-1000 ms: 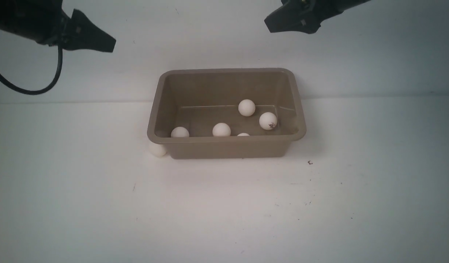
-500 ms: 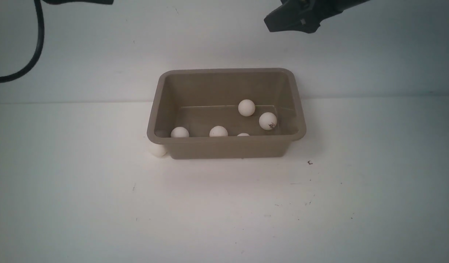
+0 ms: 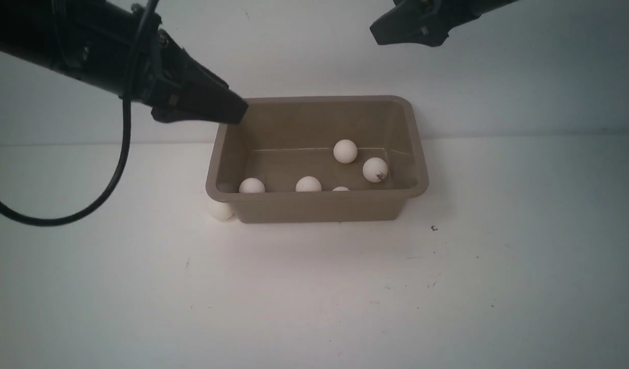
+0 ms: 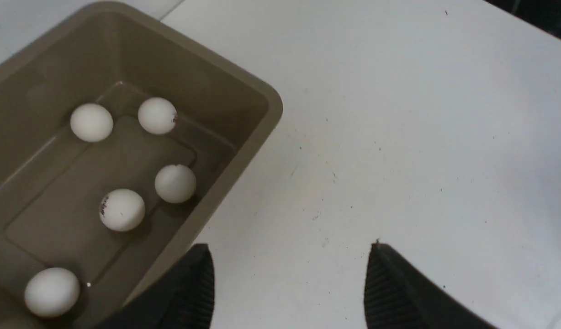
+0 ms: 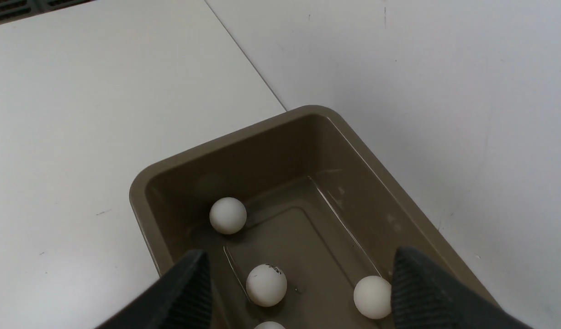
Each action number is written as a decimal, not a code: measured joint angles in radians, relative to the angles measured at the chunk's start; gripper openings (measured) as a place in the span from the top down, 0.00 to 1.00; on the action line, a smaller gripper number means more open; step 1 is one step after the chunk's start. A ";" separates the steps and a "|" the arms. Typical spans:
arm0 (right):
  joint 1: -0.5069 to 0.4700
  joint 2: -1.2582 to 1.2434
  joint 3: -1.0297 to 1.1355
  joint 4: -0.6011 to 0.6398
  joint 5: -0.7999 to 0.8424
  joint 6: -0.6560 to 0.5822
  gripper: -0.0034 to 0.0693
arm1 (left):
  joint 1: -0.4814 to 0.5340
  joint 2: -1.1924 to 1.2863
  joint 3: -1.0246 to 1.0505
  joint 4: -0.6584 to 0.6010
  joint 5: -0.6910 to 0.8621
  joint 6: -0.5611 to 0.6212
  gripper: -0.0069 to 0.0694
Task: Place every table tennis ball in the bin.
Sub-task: Use the left arm to clamp the table tennis ball closest to it
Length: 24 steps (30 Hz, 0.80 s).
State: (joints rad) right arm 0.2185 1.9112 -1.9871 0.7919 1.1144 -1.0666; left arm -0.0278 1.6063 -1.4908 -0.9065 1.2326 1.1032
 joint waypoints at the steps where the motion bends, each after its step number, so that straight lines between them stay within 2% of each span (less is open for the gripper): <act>1: 0.000 0.000 0.000 0.000 0.000 0.000 0.29 | 0.004 0.008 0.017 -0.005 0.000 0.026 0.38; 6: 0.000 0.000 0.000 0.000 0.001 0.002 0.29 | 0.060 0.076 0.052 -0.031 -0.007 0.136 0.38; 13: 0.000 0.000 0.000 0.000 0.001 0.005 0.29 | 0.165 0.210 0.053 -0.115 -0.018 0.201 0.38; 24: 0.000 0.000 0.000 -0.007 0.001 0.003 0.29 | 0.259 0.372 0.053 -0.118 -0.036 0.387 0.38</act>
State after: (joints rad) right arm 0.2185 1.9112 -1.9871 0.7852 1.1154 -1.0636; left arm 0.2307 1.9787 -1.4381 -1.0247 1.1971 1.4899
